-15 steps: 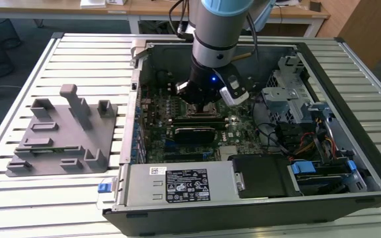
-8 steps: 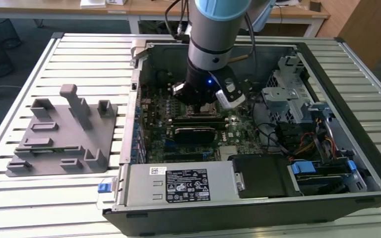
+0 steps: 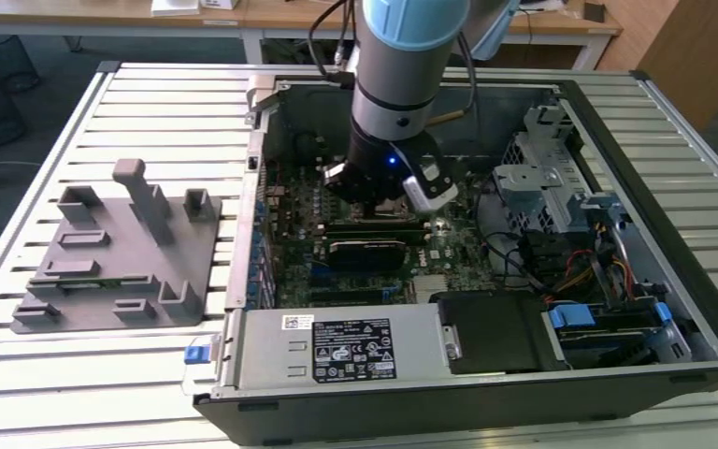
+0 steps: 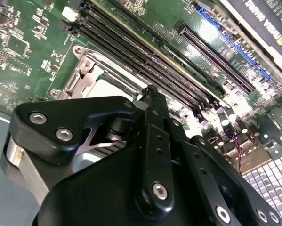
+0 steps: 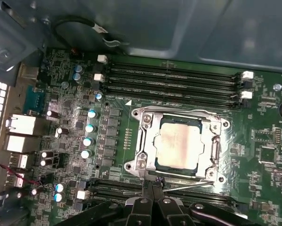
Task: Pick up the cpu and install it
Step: 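Install the second cpu locking lever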
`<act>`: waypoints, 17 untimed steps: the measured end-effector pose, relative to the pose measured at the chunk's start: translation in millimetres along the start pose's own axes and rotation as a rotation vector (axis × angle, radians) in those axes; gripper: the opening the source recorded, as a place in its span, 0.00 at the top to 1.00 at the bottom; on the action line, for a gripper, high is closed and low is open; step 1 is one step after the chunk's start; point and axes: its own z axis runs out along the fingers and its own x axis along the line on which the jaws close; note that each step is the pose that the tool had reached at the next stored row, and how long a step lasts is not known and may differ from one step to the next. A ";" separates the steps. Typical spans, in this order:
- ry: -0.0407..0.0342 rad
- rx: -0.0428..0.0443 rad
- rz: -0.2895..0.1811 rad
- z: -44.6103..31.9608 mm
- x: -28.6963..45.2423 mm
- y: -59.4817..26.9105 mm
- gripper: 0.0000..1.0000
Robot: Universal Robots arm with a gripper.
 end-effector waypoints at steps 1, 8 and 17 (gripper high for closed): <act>0.0005 0.0000 0.000 1.4 0.2 -0.2 0.89; 0.0014 -0.0047 0.000 11.2 2.2 -3.6 0.89; -0.0005 -0.0211 -0.001 12.3 12.7 -12.2 0.89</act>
